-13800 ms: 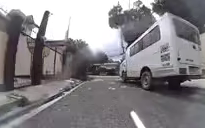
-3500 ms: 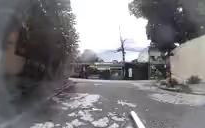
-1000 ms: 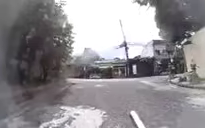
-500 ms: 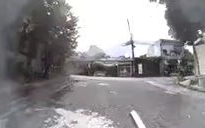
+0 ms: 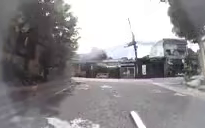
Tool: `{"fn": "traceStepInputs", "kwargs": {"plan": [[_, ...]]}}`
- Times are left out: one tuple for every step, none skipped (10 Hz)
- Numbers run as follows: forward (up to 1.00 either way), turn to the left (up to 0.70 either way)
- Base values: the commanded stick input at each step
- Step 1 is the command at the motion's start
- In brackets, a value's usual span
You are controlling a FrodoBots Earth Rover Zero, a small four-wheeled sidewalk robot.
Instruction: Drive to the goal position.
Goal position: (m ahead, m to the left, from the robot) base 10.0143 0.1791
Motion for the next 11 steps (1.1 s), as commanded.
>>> {"fn": "traceStepInputs", "kwargs": {"plan": [[0.70,-0.05],[0.70,-0.07],[0.70,-0.10],[0.70,-0.12],[0.70,-0.15],[0.70,-0.17],[0.70,-0.20],[0.70,-0.23],[0.70,-0.31],[0.70,-0.35],[0.70,-0.35]]}}
